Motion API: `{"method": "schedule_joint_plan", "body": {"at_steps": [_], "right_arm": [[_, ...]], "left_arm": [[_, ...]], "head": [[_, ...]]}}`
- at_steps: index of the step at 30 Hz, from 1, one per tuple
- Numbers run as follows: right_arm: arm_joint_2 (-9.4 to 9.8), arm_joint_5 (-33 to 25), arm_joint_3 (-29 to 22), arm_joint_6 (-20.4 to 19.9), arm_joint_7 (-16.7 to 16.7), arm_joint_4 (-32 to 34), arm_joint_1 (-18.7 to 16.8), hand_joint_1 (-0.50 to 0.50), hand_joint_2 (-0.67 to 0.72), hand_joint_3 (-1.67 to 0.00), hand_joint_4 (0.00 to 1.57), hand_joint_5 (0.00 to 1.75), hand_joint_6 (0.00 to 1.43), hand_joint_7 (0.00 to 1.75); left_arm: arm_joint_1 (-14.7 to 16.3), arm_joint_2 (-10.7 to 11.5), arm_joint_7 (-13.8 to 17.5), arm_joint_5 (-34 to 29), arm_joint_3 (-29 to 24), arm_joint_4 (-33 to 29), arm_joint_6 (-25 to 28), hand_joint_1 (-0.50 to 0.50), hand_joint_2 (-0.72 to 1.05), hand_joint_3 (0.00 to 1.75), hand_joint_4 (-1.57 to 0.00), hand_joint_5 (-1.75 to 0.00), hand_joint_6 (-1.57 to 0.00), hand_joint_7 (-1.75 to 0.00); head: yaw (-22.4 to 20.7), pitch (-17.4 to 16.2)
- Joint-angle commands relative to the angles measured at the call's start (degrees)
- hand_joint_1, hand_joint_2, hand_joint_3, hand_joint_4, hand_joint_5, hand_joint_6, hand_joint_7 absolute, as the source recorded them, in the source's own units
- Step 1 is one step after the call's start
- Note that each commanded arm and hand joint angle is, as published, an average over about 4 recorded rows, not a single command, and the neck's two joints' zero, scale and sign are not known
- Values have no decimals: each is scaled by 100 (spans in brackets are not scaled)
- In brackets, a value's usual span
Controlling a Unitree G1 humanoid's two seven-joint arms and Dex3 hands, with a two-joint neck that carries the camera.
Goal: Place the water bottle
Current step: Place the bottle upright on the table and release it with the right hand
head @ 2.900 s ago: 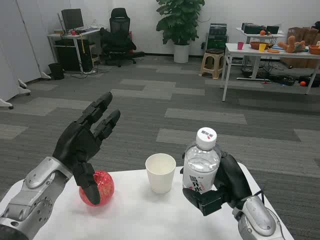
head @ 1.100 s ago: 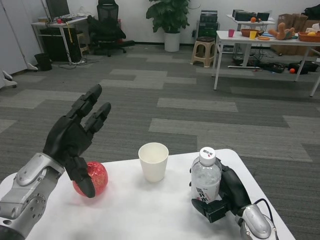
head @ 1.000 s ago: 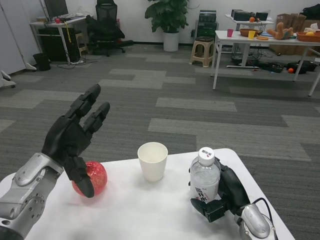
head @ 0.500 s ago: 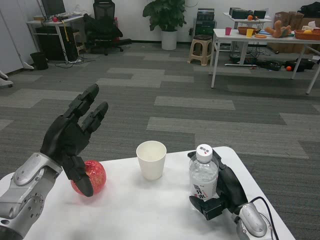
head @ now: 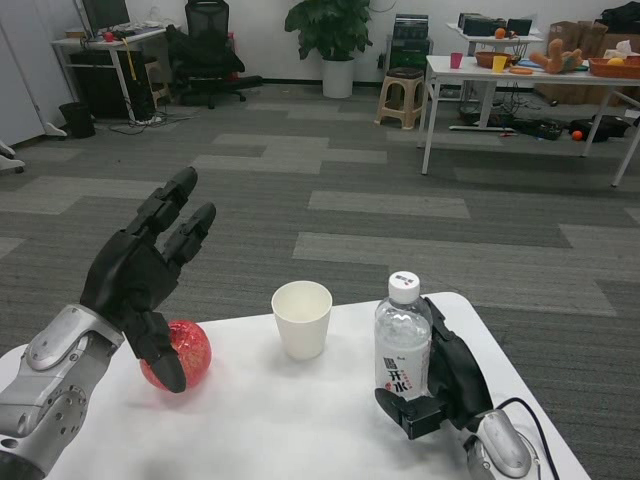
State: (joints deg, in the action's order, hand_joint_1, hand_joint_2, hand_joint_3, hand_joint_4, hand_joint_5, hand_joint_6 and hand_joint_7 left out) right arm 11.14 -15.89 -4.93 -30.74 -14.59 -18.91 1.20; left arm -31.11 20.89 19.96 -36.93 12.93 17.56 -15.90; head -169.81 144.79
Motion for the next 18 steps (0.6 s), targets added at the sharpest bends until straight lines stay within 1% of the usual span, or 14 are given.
{"method": "schedule_joint_plan", "body": {"at_steps": [1, 2, 3, 4, 5, 7, 8, 11, 13, 18], "right_arm": [[-16, -252, 71, -160, -162, -42, 47, 18, -41, -147, 0, 0, 0, 0], [-11, -263, 75, -160, -173, -42, 47, 14, -40, -139, 0, 0, 0, 0], [-7, -276, 80, -160, -193, -49, 47, 10, -38, -135, 0, 0, 0, 0], [-7, -279, 80, -160, -202, -55, 47, 5, -37, -127, 0, 0, 0, 0], [-5, -287, 80, -160, -215, -64, 47, -4, -34, -111, 0, 0, 0, 0], [0, -303, 75, -160, -241, -84, 47, -19, -27, -83, 0, 0, 0, 0], [4, -309, 73, -160, -254, -91, 47, -26, -22, -73, 0, 0, 0, 0], [17, -309, 64, -169, -276, -99, 47, -39, -10, -71, 0, 0, 0, 0], [28, -311, 49, -191, -281, -110, 47, -42, -3, -71, 0, 0, 0, 0], [37, -384, 31, -240, -281, -143, 47, -46, -3, -71, 0, 0, 0, 0]], "left_arm": [[-14, 20, -1, 32, -10, -34, 43, -50, -46, 9, 0, 0, 0, 0], [-11, 20, -1, 30, -10, -34, 43, -50, -46, 9, 0, 0, 0, 0], [-7, 20, -1, 28, -12, -36, 43, -50, -46, 9, 0, 0, 0, 0], [-5, 20, -1, 28, -14, -38, 43, -50, -46, 9, 0, 0, 0, 0], [0, 20, -1, 28, -18, -42, 43, -50, -46, 9, 0, 0, 0, 0], [11, 20, -1, 28, -29, -49, 43, -50, -46, 9, 0, 0, 0, 0], [15, 20, -1, 28, -36, -51, 43, -50, -46, 9, 0, 0, 0, 0], [17, 20, -1, 28, -45, -42, 43, -50, -46, 9, 0, 0, 0, 0], [13, 20, -1, 28, -45, -27, 43, -50, -46, 9, 0, 0, 0, 0], [-14, 20, -1, 28, -45, -7, 43, -50, -46, 9, 0, 0, 0, 0]], "head": [[-10, 15], [-18, 16], [-29, 17], [-36, 16], [-45, 20], [-46, 20], [-46, 22], [-40, 17], [-33, 10], [-22, -14]]}}
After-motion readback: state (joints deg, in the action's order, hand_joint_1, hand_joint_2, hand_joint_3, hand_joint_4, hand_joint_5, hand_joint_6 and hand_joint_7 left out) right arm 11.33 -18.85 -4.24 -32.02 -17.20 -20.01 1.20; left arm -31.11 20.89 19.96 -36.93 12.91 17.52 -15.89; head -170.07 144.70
